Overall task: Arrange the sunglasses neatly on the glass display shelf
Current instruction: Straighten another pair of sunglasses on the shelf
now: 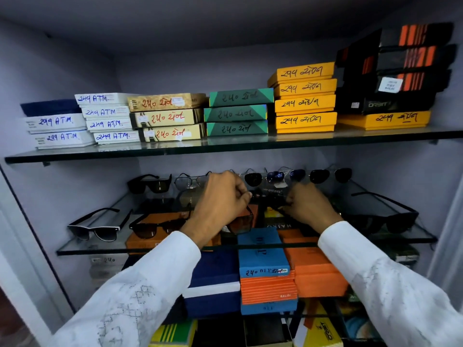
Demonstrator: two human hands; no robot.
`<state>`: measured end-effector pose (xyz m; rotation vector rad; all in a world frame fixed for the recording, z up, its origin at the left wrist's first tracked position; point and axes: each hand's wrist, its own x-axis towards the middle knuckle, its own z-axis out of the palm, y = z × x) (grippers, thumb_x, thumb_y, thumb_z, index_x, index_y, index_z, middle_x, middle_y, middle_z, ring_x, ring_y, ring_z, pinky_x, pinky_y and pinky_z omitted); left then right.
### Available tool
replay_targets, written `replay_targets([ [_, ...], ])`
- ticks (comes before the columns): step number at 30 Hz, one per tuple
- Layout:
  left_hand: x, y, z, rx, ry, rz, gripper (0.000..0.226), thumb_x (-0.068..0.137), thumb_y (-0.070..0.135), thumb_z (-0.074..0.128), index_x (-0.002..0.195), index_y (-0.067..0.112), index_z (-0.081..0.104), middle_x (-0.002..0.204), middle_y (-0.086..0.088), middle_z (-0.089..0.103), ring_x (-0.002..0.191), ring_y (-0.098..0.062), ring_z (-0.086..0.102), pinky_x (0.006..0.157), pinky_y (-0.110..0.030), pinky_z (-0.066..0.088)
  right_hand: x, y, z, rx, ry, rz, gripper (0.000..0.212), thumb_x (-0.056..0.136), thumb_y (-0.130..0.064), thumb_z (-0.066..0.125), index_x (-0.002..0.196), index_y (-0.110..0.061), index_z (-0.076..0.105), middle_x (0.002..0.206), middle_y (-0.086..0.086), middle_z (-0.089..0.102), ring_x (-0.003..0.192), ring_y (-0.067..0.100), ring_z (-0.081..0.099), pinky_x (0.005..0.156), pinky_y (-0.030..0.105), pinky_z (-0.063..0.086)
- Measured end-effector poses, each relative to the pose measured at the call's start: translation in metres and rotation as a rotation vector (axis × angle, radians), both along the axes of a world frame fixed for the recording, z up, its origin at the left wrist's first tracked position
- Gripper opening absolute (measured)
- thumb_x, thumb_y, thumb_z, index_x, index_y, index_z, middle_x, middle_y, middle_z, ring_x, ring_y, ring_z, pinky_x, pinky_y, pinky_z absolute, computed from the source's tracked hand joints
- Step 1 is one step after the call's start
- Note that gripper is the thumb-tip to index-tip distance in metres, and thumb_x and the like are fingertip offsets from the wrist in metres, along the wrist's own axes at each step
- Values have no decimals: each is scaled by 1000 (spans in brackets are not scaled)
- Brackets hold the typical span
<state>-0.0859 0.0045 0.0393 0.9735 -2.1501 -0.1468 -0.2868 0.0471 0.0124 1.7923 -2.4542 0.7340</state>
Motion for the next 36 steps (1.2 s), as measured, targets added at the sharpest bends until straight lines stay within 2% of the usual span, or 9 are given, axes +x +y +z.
replay_targets([
  [7, -21, -6, -2, -54, -52, -56, 37, 87, 27, 74, 122, 15, 70, 119, -5, 74, 104, -19, 70, 94, -27, 55, -12, 28, 20, -199, -43, 181, 20, 89, -24, 75, 105, -15, 82, 101, 11, 77, 88, 26, 72, 80, 35, 58],
  [12, -32, -5, 5, 3, 7, -54, 18, 79, 31, 82, 90, 17, 80, 87, 1, 77, 79, -11, 71, 74, -24, 58, -25, 47, 36, -272, -127, 225, 21, 86, -23, 78, 105, -15, 83, 105, 5, 81, 84, 11, 70, 74, 17, 47],
  [15, -35, 1, 15, 29, 29, -65, 16, 77, 31, 84, 75, 16, 80, 65, 1, 74, 58, -10, 68, 54, -10, 47, -38, 52, 39, -317, -230, 153, 24, 85, -21, 80, 107, -11, 82, 108, 4, 78, 56, 4, 62, 53, 4, 47],
  [18, -40, 1, 17, 45, 76, -68, 13, 76, 28, 85, 74, 16, 79, 54, 7, 67, 46, -3, 60, 52, -8, 44, -53, 51, 40, -317, -312, 31, 23, 84, -20, 81, 104, -9, 81, 101, 0, 73, 34, 4, 59, 40, 5, 43],
  [22, -48, -7, 8, 50, 0, -12, 7, 73, 19, 85, 77, 16, 80, 66, 11, 66, 66, -10, 67, 73, -27, 60, -61, 47, 40, -283, -241, -78, 17, 71, -19, 90, 83, -12, 80, 76, -4, 69, 61, 6, 64, 61, 12, 49],
  [25, -51, -14, 1, 103, -76, 14, 6, 71, 14, 83, 74, 16, 78, 82, 3, 73, 81, -13, 69, 82, -37, 62, -67, 41, 34, -226, -198, -125, 9, 68, -20, 83, 75, -17, 80, 85, 0, 77, 84, 21, 73, 81, 31, 61],
  [28, -55, -19, -4, 142, -141, 35, 7, 71, 14, 82, 77, 14, 79, 89, 0, 73, 95, -19, 66, 87, -42, 60, -64, 43, 31, -174, -118, -137, 5, 71, -17, 79, 74, -13, 78, 94, 7, 76, 90, 28, 72, 81, 37, 62],
  [32, -58, -19, -6, 167, -160, 67, 7, 73, 13, 81, 79, 13, 77, 88, -2, 74, 89, -17, 69, 88, -40, 60, -58, 44, 27, -147, -36, -145, 24, 73, -19, 81, 67, -15, 58, 100, 13, 71, 95, 33, 69, 79, 36, 59],
  [36, -55, -10, -3, 165, -204, 53, 4, 77, 18, 81, 76, 14, 79, 83, 2, 76, 82, -13, 70, 88, -39, 60, -55, 44, 26, -123, -56, -131, 23, 70, -31, 87, 76, -11, 77, 95, 11, 74, 89, 31, 71, 78, 37, 61],
])
